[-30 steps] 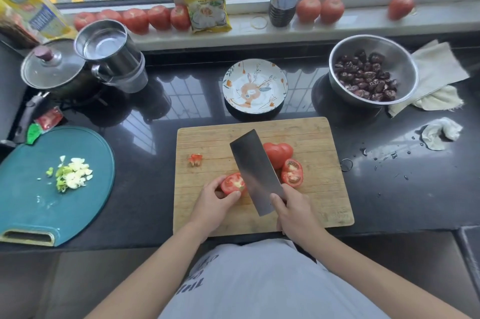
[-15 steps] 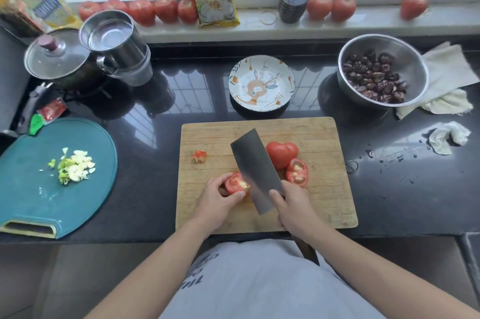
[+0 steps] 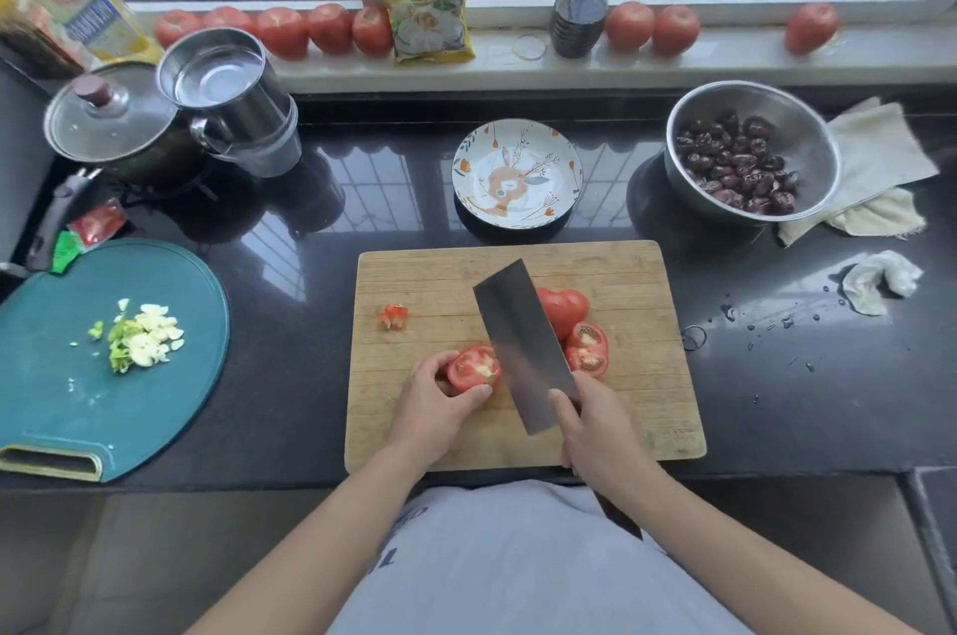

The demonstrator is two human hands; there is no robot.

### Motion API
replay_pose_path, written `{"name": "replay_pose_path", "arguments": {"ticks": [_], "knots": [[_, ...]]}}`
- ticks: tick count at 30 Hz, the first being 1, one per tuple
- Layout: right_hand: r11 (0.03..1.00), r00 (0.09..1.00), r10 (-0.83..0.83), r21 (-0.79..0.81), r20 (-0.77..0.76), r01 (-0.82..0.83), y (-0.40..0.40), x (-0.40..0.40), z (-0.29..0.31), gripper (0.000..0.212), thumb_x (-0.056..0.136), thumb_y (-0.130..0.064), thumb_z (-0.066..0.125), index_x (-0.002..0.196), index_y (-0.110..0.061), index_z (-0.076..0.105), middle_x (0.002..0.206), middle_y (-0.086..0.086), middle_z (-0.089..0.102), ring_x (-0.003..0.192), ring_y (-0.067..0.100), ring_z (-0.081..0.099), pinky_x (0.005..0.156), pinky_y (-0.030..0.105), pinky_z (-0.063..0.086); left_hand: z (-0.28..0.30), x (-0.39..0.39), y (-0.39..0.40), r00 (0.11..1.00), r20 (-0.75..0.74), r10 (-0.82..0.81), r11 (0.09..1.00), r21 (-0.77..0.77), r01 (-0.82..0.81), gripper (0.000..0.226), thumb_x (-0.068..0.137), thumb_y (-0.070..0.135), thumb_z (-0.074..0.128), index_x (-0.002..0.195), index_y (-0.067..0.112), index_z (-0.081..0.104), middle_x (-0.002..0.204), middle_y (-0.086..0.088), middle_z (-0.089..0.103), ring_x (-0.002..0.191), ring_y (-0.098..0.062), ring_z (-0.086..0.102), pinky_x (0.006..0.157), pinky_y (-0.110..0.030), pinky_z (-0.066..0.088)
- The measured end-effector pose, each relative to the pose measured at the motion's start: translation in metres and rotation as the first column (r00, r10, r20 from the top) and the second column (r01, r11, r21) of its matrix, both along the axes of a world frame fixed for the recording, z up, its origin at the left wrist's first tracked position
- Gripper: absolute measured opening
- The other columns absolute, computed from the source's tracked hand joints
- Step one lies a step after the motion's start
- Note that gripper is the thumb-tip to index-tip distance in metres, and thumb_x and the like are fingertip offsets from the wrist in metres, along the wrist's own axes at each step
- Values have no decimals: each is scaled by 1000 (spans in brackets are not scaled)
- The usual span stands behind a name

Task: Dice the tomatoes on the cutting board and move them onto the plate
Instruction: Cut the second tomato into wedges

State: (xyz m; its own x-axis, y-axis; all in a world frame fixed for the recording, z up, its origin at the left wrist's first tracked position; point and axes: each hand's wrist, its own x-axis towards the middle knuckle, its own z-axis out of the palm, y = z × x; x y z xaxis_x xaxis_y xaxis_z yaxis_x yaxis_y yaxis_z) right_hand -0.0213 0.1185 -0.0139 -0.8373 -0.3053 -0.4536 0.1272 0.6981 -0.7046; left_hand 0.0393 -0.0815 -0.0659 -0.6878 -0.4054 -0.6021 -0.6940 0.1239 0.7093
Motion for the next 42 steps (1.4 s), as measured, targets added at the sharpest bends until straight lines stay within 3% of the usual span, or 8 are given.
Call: {"name": "replay_pose_path", "arguments": {"ticks": [4,7,12,21,26,34,38,42], "knots": [[961,888,274,148,-370,-235,13,10,17,15,94,-21,52,79,-22,49,59,-9,49,52,20,49,47,43,41,1,-2,10,999,-3,49,999,23,-48,50,83,32,85,125,35,58,125,12,64,113,-7,64,102,-34,53],[878,753,472,322,-458,-354,7,16,17,9,83,-11,62,85,-19,59,67,-6,52,50,26,48,40,34,31,3,-8,16,1000,-4,21,999,-47,-21,44,79,42,81,118,35,62,118,11,68,106,-9,66,92,-34,56],[813,700,574,397,-425,-426,5,21,0,20,76,-2,67,90,-15,59,71,-2,51,49,28,49,40,35,33,16,-13,23,999,23,40,997,-64,-39,32,83,41,82,101,29,58,103,11,68,91,-4,63,66,-21,43],[787,677,598,473,-429,-396,20,22,11,31,55,4,77,73,-15,60,57,-1,48,37,26,37,31,30,20,19,-15,22,994,31,102,995,-21,-101,45,76,48,88,110,29,64,107,12,70,96,-6,65,72,-25,46],[707,669,659,586,-343,-396,-6,15,13,41,45,-1,82,68,-17,53,56,-3,48,32,23,40,48,25,-9,17,-15,26,995,16,98,994,-38,-98,38,79,33,89,101,24,60,100,5,72,92,-12,68,72,-27,49],[674,649,696,592,-309,-441,9,21,2,36,52,-1,78,79,-15,60,63,-1,51,35,25,43,35,26,14,17,-17,26,996,6,88,993,-78,-88,33,81,32,86,103,22,63,99,6,71,91,-11,66,66,-24,44],[677,667,687,587,-288,-444,-9,16,5,39,54,2,77,76,-17,51,64,-1,49,37,24,44,42,26,0,20,-18,27,997,-1,81,993,-82,-80,27,81,24,85,97,21,63,93,4,71,87,-13,66,64,-24,45],[682,686,678,574,-265,-453,-18,14,7,39,58,2,77,77,-17,49,65,0,50,40,24,47,40,29,14,19,-19,27,996,-9,88,993,-78,-89,27,77,22,87,93,19,65,91,2,73,86,-14,68,68,-28,49]]}}
